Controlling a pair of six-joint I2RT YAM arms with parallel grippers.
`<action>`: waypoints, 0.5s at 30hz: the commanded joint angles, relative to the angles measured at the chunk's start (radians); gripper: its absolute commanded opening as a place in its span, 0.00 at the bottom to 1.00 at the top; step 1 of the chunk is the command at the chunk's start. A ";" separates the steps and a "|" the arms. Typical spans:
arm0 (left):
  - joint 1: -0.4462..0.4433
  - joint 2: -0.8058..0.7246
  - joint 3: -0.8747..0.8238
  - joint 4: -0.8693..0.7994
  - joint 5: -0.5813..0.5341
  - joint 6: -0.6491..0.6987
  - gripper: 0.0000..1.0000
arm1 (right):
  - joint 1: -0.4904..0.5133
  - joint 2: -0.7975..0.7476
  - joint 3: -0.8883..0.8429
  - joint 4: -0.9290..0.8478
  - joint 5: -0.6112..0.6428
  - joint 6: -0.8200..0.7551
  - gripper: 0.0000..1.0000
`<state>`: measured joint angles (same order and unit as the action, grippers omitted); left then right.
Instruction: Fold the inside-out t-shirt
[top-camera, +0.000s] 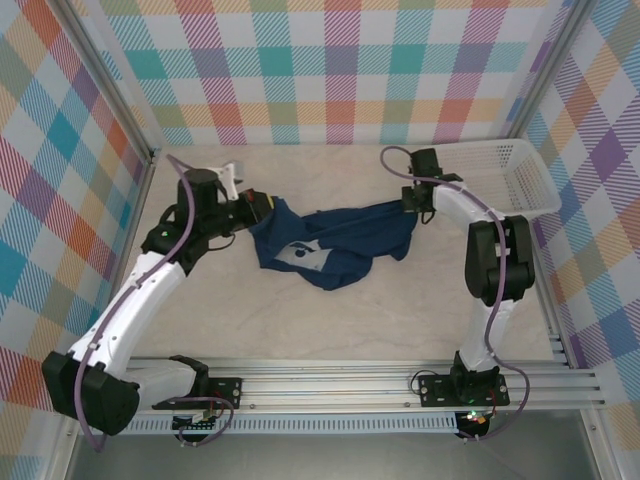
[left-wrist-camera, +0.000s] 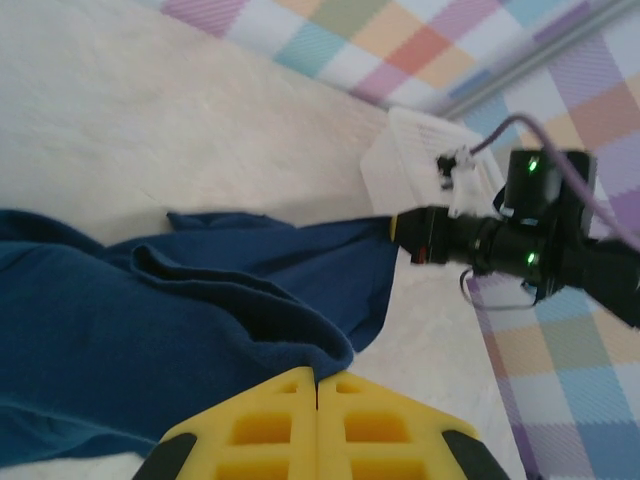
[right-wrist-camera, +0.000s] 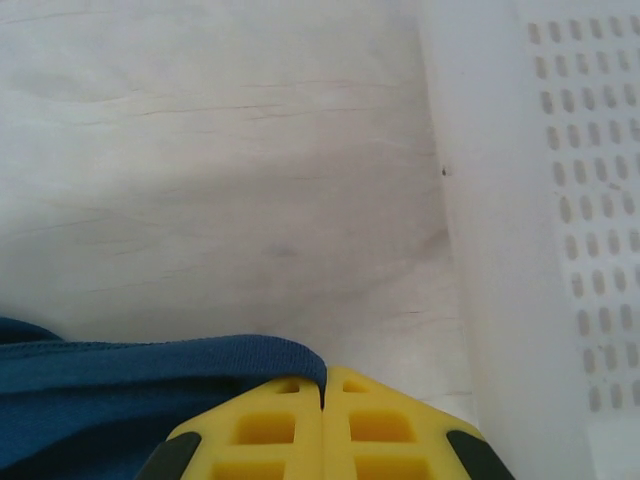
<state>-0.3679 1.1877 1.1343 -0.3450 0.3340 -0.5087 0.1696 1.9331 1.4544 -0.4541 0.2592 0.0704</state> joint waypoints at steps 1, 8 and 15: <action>-0.053 0.039 0.020 0.054 0.017 -0.001 0.00 | -0.049 -0.052 -0.002 -0.012 0.062 -0.032 0.00; -0.058 0.026 0.044 -0.040 -0.191 0.081 0.00 | -0.042 -0.138 -0.055 0.049 -0.164 -0.007 0.00; 0.059 -0.075 0.151 -0.222 -0.411 0.185 0.00 | -0.020 -0.388 -0.156 0.125 -0.431 0.073 0.00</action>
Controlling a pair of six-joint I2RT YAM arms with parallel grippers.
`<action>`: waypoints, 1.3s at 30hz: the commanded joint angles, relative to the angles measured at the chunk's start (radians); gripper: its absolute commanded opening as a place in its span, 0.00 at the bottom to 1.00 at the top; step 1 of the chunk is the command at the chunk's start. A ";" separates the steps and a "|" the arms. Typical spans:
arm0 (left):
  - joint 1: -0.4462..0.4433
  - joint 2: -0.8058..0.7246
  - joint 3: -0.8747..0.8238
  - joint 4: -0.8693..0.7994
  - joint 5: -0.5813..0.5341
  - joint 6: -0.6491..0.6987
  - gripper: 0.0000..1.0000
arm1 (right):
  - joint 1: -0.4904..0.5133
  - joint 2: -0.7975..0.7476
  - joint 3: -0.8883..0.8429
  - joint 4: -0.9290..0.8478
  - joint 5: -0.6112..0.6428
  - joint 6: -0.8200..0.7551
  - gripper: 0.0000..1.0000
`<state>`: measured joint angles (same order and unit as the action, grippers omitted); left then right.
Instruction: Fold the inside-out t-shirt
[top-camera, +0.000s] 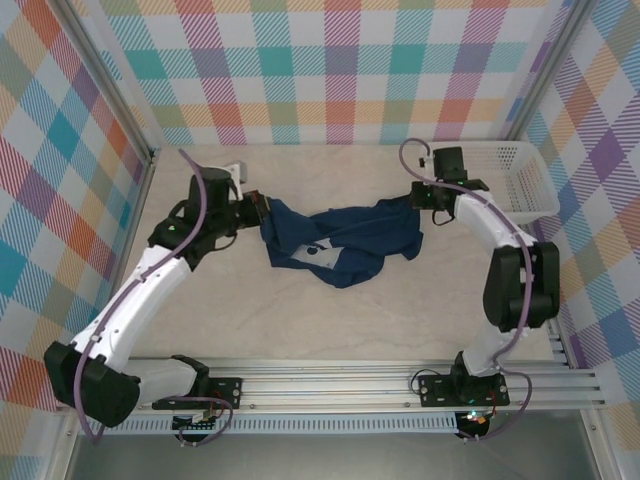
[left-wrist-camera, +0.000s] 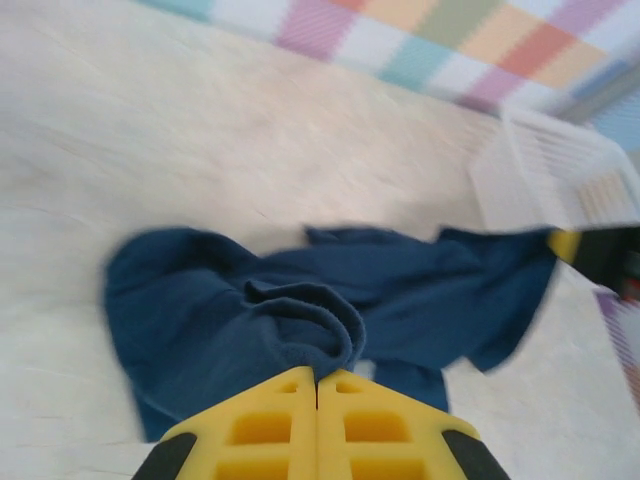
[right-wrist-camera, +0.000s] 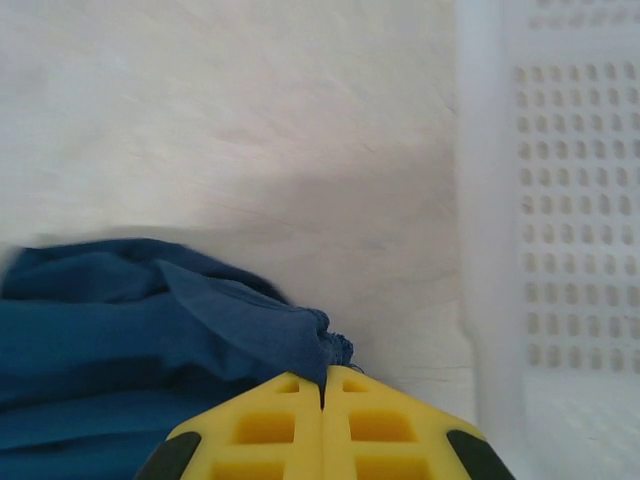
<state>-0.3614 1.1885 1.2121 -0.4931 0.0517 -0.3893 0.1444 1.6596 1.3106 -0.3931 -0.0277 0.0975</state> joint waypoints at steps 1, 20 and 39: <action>0.072 -0.100 0.090 -0.087 -0.138 0.065 0.00 | 0.006 -0.163 -0.016 0.064 -0.153 0.050 0.00; 0.511 -0.028 0.563 -0.280 -0.054 0.106 0.00 | -0.134 -0.502 0.092 -0.043 -0.110 0.138 0.00; 0.517 0.361 1.179 -0.339 0.223 -0.030 0.00 | -0.101 -0.180 0.452 0.110 -0.400 0.280 0.00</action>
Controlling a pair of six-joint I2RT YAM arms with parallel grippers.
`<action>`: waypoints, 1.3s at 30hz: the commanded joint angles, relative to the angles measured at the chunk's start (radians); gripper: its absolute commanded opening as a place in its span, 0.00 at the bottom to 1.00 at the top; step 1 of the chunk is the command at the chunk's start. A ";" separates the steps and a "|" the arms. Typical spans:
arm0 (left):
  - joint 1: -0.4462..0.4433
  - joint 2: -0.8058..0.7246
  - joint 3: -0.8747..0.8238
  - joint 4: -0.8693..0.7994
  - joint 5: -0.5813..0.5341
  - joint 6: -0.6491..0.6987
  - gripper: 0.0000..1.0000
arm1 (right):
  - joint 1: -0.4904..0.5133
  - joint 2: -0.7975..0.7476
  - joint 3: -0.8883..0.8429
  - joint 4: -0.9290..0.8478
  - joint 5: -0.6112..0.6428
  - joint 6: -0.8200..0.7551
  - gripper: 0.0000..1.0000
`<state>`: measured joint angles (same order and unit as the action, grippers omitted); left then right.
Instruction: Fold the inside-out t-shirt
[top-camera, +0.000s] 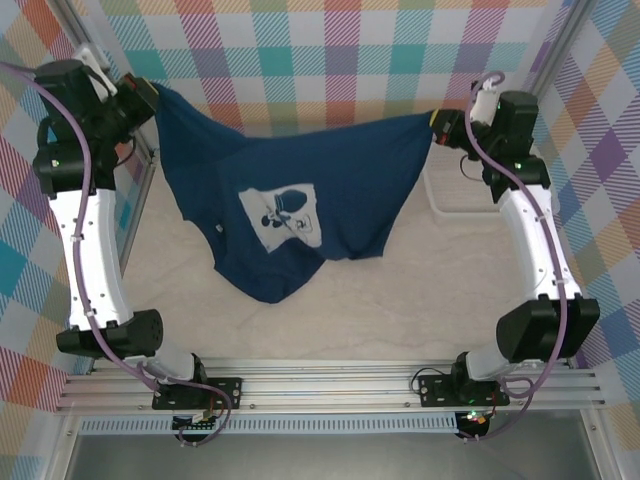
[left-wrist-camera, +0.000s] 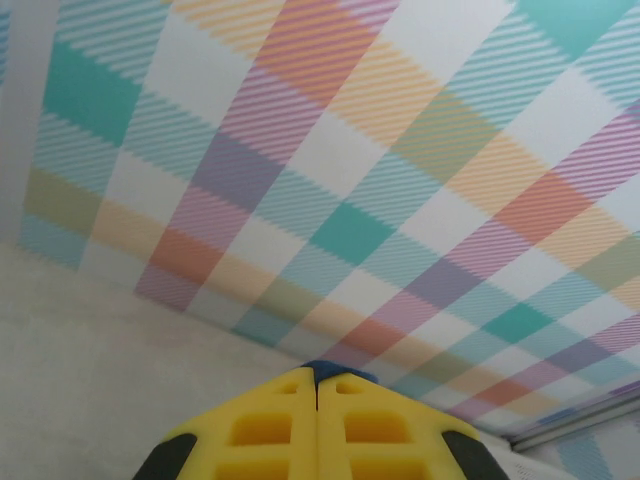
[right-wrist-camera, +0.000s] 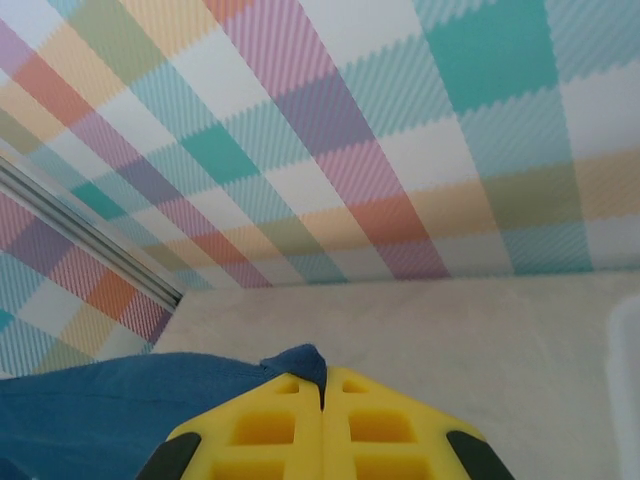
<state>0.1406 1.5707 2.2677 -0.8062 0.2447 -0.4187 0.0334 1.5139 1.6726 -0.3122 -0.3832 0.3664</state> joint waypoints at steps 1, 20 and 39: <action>0.016 -0.025 0.146 -0.039 0.030 0.006 0.00 | 0.011 -0.049 0.101 0.010 -0.042 -0.001 0.00; 0.015 -0.323 0.073 -0.166 -0.240 0.218 0.00 | 0.011 -0.513 0.035 -0.395 0.246 -0.245 0.00; 0.015 0.119 0.376 -0.022 -0.111 0.121 0.00 | 0.102 0.041 0.329 -0.105 0.157 -0.109 0.00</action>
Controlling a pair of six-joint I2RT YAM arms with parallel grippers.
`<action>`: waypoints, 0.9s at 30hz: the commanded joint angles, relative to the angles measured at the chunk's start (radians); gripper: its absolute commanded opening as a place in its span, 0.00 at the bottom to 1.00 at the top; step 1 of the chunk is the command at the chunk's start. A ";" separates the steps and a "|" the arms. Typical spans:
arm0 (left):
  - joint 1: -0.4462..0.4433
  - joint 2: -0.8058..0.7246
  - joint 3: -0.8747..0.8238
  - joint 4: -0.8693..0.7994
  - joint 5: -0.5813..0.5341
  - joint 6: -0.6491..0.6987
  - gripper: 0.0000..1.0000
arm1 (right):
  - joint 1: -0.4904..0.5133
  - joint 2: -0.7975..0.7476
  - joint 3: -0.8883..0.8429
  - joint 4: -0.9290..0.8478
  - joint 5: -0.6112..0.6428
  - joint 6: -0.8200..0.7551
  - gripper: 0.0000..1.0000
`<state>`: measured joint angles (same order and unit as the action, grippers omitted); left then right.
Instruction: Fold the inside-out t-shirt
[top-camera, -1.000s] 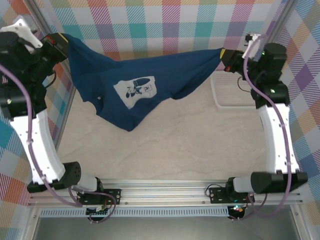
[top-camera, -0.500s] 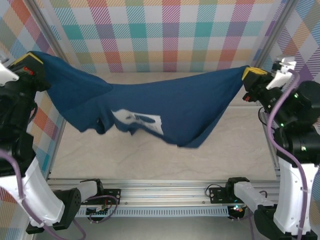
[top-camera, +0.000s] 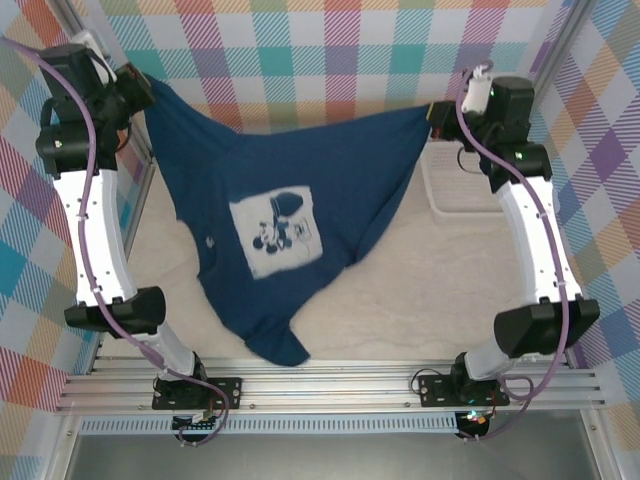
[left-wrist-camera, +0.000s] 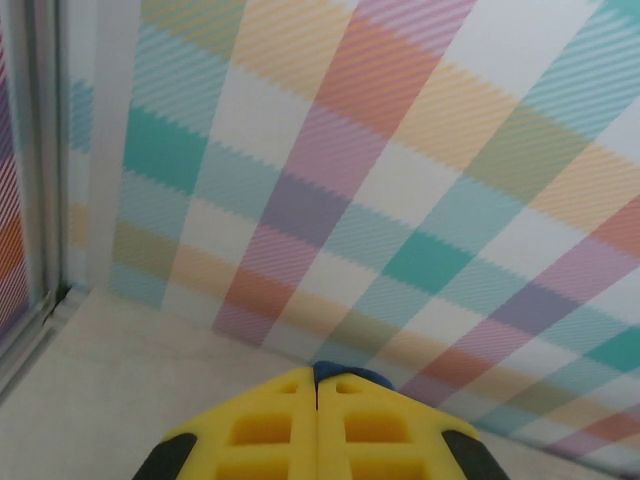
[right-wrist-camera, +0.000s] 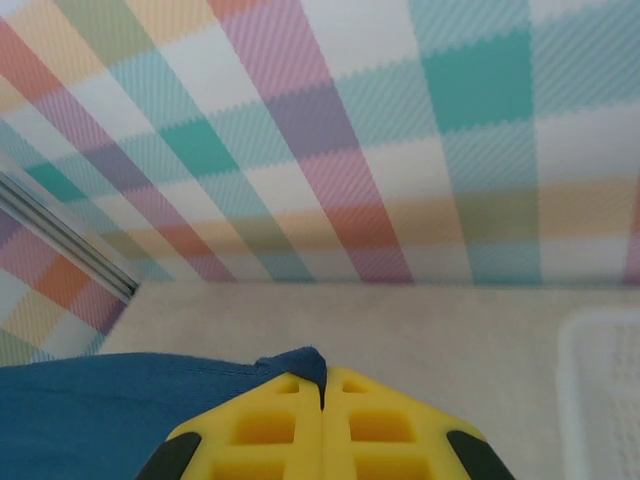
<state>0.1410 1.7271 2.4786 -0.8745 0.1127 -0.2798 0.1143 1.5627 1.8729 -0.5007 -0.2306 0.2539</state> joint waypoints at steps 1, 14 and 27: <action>0.015 -0.029 0.204 0.042 0.026 -0.024 0.00 | 0.027 0.005 0.168 0.065 0.004 -0.002 0.00; 0.015 -0.308 0.149 0.024 0.013 0.025 0.00 | 0.041 -0.307 0.075 -0.093 0.001 -0.082 0.00; 0.015 -0.286 0.071 0.061 -0.020 0.053 0.00 | 0.041 -0.336 0.030 -0.093 0.079 -0.093 0.00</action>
<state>0.1410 1.3323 2.5702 -0.8371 0.1112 -0.2470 0.1513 1.1507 1.9129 -0.6209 -0.1902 0.1738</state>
